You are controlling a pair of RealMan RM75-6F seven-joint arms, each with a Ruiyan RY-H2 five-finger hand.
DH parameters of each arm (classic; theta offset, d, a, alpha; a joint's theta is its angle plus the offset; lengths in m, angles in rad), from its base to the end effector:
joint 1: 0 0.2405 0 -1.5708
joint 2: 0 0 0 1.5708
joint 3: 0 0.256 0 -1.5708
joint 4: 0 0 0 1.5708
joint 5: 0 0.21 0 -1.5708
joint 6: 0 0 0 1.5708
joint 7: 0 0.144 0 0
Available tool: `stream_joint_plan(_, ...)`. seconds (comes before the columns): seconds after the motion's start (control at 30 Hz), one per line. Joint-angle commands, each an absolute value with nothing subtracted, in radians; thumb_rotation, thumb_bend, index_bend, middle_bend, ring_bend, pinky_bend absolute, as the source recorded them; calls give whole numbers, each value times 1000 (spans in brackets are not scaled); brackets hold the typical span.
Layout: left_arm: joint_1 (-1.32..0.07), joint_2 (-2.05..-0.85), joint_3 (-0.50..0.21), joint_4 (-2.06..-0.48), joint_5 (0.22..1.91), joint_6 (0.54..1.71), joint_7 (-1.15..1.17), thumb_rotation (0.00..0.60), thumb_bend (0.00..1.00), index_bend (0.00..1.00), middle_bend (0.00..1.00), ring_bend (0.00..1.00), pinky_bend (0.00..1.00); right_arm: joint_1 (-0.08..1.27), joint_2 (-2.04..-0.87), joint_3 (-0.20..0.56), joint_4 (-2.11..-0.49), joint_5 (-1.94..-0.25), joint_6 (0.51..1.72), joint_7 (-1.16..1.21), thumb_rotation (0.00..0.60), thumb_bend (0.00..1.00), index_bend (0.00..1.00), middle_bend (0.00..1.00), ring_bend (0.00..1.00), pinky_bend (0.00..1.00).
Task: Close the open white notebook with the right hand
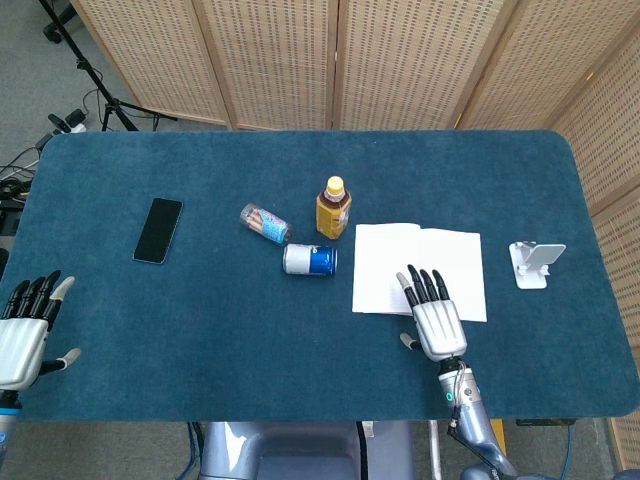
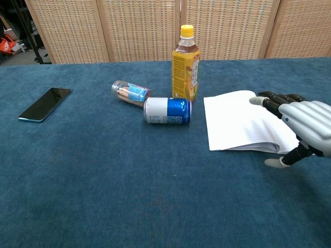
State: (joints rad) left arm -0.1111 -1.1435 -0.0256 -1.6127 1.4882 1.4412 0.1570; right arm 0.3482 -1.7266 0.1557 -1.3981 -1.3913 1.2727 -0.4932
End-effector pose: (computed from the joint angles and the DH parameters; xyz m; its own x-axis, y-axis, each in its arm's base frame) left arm -0.3099 0.1836 0.1426 0.5138 0.0583 0.8559 0.8579 -0.0311 -0.5129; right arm -0.2097 -0.2588 -0.0274 0.4757 -0.0587 0.8777 -0.8678 -0.1947 0.4573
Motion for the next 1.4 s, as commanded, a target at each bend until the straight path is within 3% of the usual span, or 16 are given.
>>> stream_joint_plan(0.03, -113, -1146, -24, -1611, 1488, 1438, 161, 600, 0, 0, 0, 0, 0, 354, -1737, 159, -1386, -1384, 1272, -493, 600, 105, 0, 0, 0, 0)
stream_joint_plan(1.4, -121, -1160, -17, -1615, 1484, 1422, 191, 600, 0, 0, 0, 0, 0, 472, -1802, 226, -1287, -1261, 1175, -488, 600, 105, 0, 0, 0, 0)
